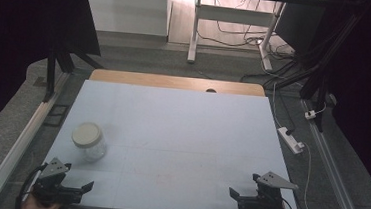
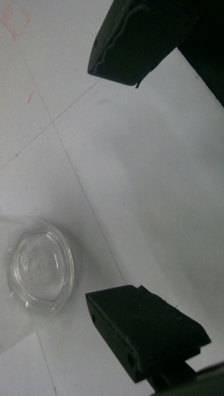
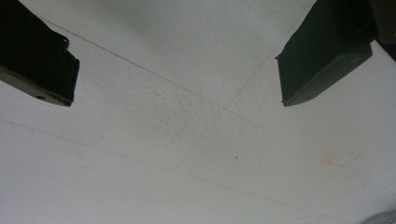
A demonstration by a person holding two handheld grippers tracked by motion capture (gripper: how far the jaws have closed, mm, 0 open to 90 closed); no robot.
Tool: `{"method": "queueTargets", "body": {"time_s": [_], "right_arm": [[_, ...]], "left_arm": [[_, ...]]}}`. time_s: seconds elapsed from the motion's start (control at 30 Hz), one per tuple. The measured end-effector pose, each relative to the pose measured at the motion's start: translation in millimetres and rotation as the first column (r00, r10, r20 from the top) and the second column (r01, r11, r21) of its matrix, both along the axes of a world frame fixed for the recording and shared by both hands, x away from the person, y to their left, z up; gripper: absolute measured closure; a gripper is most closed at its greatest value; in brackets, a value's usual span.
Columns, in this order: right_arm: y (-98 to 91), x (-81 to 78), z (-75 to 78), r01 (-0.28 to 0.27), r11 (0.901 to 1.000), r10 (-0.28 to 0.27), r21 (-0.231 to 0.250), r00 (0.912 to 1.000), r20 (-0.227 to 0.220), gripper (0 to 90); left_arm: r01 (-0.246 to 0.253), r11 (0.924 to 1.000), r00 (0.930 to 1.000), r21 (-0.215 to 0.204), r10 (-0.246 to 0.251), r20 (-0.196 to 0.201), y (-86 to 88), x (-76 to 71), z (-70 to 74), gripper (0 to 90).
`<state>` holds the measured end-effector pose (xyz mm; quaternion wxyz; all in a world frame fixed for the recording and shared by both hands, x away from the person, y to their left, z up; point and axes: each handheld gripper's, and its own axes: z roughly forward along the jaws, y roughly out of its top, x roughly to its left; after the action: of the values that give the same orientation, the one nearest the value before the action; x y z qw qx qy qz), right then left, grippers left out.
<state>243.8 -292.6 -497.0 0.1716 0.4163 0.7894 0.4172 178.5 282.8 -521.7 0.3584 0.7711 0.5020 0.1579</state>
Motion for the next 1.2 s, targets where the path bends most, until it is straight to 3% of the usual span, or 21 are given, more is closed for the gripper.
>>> {"method": "queueTargets", "body": {"time_s": [0.93, 1.2], "right_arm": [[1.4, 0.3, -0.3, -0.032, 0.9995, 0.032, -0.003, 0.9994, -0.010, 0.0], [2.7, 0.5, -0.5, -0.044, 0.9990, 0.044, -0.011, 0.9989, -0.012, 0.0]], "left_arm": [[0.000, 0.9997, 0.9998, -0.023, -0.001, -0.019, 1.9, 1.6, -0.4, 0.0], [-0.007, 0.9968, 1.0000, -0.080, 0.007, -0.002, 7.4, 1.7, 1.6, 0.0]]}}
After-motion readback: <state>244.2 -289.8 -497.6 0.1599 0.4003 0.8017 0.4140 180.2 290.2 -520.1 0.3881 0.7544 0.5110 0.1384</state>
